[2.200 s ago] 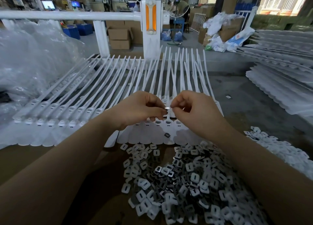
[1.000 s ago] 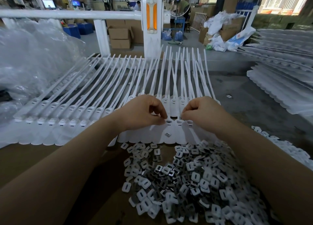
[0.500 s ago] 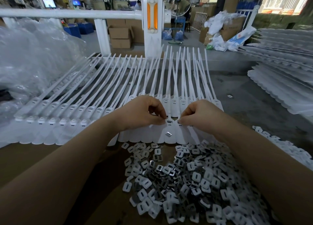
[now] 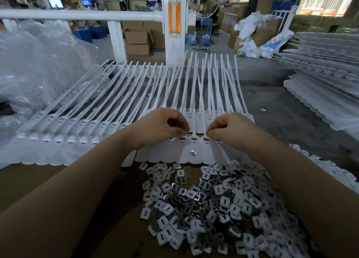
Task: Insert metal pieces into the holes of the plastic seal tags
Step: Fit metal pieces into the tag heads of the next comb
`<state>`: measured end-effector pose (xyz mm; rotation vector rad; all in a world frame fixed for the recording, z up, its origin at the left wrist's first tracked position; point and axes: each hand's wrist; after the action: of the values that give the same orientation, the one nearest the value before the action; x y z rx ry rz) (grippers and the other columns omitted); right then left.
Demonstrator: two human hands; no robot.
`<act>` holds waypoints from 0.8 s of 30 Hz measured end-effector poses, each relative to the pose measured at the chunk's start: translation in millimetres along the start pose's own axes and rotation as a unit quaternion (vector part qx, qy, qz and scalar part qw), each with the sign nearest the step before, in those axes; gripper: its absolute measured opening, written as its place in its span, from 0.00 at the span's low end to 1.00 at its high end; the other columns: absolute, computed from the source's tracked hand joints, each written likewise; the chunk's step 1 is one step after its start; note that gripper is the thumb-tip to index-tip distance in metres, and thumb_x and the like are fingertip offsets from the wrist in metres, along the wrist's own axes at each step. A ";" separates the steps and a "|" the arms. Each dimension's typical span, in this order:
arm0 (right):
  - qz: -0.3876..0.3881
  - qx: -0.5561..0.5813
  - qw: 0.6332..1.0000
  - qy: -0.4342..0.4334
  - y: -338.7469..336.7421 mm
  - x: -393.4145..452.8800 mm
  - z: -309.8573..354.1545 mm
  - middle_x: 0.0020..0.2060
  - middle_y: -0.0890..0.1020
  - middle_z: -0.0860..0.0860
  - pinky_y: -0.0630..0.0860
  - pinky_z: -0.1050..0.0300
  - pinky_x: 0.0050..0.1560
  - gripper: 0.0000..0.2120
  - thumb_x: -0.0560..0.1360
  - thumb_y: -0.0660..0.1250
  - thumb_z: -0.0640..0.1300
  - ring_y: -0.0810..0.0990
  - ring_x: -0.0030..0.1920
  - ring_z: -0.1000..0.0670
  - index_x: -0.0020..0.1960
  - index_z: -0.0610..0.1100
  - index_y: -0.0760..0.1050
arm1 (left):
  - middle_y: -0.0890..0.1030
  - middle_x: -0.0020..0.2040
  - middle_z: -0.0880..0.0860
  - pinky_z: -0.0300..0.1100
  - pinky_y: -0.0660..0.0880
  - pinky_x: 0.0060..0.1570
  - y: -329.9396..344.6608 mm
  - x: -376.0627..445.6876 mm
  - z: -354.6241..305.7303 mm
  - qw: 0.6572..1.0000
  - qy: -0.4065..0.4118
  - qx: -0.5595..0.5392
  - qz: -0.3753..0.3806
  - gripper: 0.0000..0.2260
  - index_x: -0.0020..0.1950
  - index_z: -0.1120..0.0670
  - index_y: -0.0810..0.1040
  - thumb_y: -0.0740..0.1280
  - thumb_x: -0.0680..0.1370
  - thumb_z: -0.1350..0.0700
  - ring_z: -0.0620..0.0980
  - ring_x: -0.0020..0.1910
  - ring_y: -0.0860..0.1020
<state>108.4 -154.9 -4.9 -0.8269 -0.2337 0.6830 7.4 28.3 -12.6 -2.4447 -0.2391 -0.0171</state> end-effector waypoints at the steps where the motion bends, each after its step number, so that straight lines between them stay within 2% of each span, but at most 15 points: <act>1: -0.006 -0.009 1.000 -0.013 0.1 0.0 0.2 0.41 0.83 0.57 0.78 0.46 0.56 0.07 0.74 0.68 0.44 0.82 0.47 0.51 0.39 0.54 0.80 | 0.83 0.38 0.43 0.27 0.72 0.36 -0.2 0.4 1.0 1.000 -0.003 -0.011 -0.004 0.06 0.46 0.52 0.83 0.71 0.76 0.63 0.36 0.37 0.79; 4: -0.002 0.012 0.994 -0.105 0.4 -4.5 5.5 0.38 0.83 0.57 0.79 0.58 0.46 0.06 0.74 0.70 0.45 0.81 0.42 0.57 0.40 0.55 0.81 | 0.83 0.36 0.43 0.27 0.72 0.35 -0.6 0.5 3.6 0.999 -0.010 -0.047 -0.012 0.06 0.47 0.53 0.82 0.70 0.76 0.63 0.36 0.35 0.79; 7: 0.114 0.020 0.970 -0.216 3.5 -15.1 16.7 0.39 0.83 0.57 0.77 0.65 0.40 0.04 0.73 0.73 0.47 0.79 0.37 0.58 0.43 0.56 0.82 | 0.83 0.39 0.47 0.29 0.73 0.37 -0.9 0.3 4.6 0.998 -0.009 -0.060 -0.010 0.05 0.48 0.55 0.82 0.70 0.76 0.64 0.38 0.37 0.79; 8: 0.144 0.006 0.959 -0.245 6.6 -18.1 20.1 0.39 0.83 0.57 0.77 0.64 0.39 0.03 0.73 0.73 0.47 0.79 0.37 0.57 0.44 0.56 0.83 | 0.84 0.41 0.49 0.31 0.74 0.39 -1.0 0.5 4.7 0.998 -0.007 -0.059 -0.008 0.04 0.49 0.56 0.82 0.70 0.76 0.63 0.40 0.38 0.80; 10: 0.167 -0.023 0.943 -0.286 14.2 -21.3 24.7 0.41 0.84 0.58 0.78 0.56 0.43 0.04 0.72 0.74 0.47 0.80 0.40 0.54 0.45 0.56 0.83 | 0.84 0.44 0.53 0.35 0.75 0.42 -1.2 0.6 5.3 0.998 -0.002 -0.054 -0.009 0.04 0.49 0.56 0.82 0.70 0.76 0.63 0.44 0.41 0.81; 12: 0.163 -0.041 0.935 -0.311 21.2 -22.9 27.3 0.42 0.84 0.58 0.78 0.53 0.46 0.05 0.73 0.74 0.46 0.80 0.41 0.54 0.46 0.56 0.84 | 0.84 0.45 0.55 0.39 0.77 0.45 -1.8 0.7 6.3 0.999 0.001 -0.053 -0.010 0.04 0.49 0.56 0.82 0.71 0.76 0.62 0.48 0.44 0.82; 14: 0.153 -0.040 0.931 -0.329 25.7 -24.2 28.6 0.42 0.83 0.57 0.75 0.61 0.43 0.06 0.73 0.73 0.45 0.79 0.41 0.57 0.48 0.55 0.84 | 0.84 0.46 0.54 0.40 0.78 0.47 -2.5 1.1 7.3 0.999 0.006 -0.047 -0.007 0.04 0.49 0.56 0.82 0.71 0.76 0.62 0.49 0.45 0.82; 17: 0.166 -0.058 0.924 -0.339 29.8 -25.8 30.1 0.44 0.83 0.57 0.72 0.67 0.45 0.09 0.73 0.73 0.46 0.78 0.44 0.59 0.52 0.55 0.84 | 0.84 0.42 0.49 0.32 0.75 0.41 -2.6 2.1 8.6 0.999 0.010 -0.044 -0.005 0.04 0.47 0.53 0.83 0.71 0.76 0.62 0.42 0.41 0.81; 21: 0.179 -0.098 0.917 -0.343 33.2 -26.2 31.2 0.44 0.79 0.61 0.71 0.68 0.49 0.10 0.72 0.73 0.50 0.77 0.46 0.61 0.53 0.59 0.83 | 0.83 0.39 0.46 0.30 0.74 0.39 -2.2 3.5 9.3 0.999 0.004 -0.050 -0.008 0.05 0.46 0.52 0.83 0.72 0.75 0.62 0.39 0.38 0.80; 24: 0.175 -0.094 0.916 -0.347 32.8 -26.1 30.7 0.44 0.79 0.60 0.73 0.64 0.49 0.08 0.72 0.73 0.52 0.77 0.46 0.60 0.51 0.59 0.83 | 0.84 0.39 0.47 0.30 0.74 0.39 -2.3 3.5 9.2 0.999 0.006 -0.049 -0.008 0.05 0.45 0.51 0.83 0.72 0.75 0.62 0.39 0.38 0.80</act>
<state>59.5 -137.5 -7.1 -0.7891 -0.8173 1.3019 9.9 36.4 -18.1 -2.5398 -0.2584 -0.0513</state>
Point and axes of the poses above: each hand's wrist, its own x-axis towards the middle knuckle, its own y-axis out of the palm, z = x × y
